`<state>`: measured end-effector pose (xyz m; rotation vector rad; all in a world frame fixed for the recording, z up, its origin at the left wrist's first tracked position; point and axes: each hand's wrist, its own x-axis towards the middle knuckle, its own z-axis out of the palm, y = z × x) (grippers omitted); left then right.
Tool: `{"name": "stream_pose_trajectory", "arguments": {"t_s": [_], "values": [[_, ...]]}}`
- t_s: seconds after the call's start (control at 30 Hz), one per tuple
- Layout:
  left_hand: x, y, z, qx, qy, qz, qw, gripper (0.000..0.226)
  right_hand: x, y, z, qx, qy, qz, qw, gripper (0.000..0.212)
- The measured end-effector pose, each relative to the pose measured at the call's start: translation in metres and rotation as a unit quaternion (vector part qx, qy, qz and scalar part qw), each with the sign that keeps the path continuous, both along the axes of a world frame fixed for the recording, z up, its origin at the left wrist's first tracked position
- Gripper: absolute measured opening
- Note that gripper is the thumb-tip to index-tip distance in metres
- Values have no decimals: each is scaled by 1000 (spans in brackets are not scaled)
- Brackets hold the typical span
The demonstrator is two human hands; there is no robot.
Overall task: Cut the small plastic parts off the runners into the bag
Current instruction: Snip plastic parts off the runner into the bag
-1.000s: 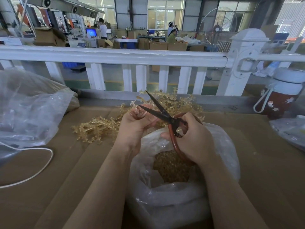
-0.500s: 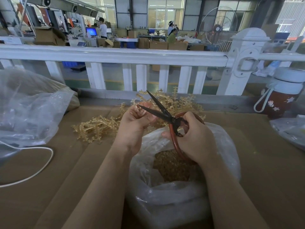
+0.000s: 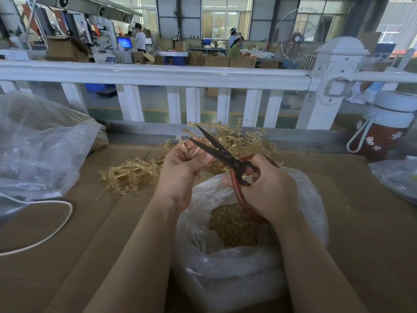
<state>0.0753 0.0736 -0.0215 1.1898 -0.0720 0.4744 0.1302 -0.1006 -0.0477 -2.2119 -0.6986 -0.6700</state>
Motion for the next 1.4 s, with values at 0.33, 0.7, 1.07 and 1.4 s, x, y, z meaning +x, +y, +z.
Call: {"name": "stream_pose_trajectory", "arguments": {"t_s": [0.33, 0.7, 1.07, 1.4], "values": [[-3, 2, 3, -14, 6, -16, 1000, 12, 1, 0, -2, 5, -11, -14, 1000, 59], [-6, -1, 5, 24, 65, -10, 998, 9, 7, 1, -6, 57, 78, -33, 995, 66], [-10, -5, 8, 33, 70, -3, 997, 8, 4, 2, -3, 55, 87, -8, 995, 65], [-8, -3, 5, 50, 40, 19, 998, 29, 4, -1, -2, -8, 44, 13, 999, 53]]}}
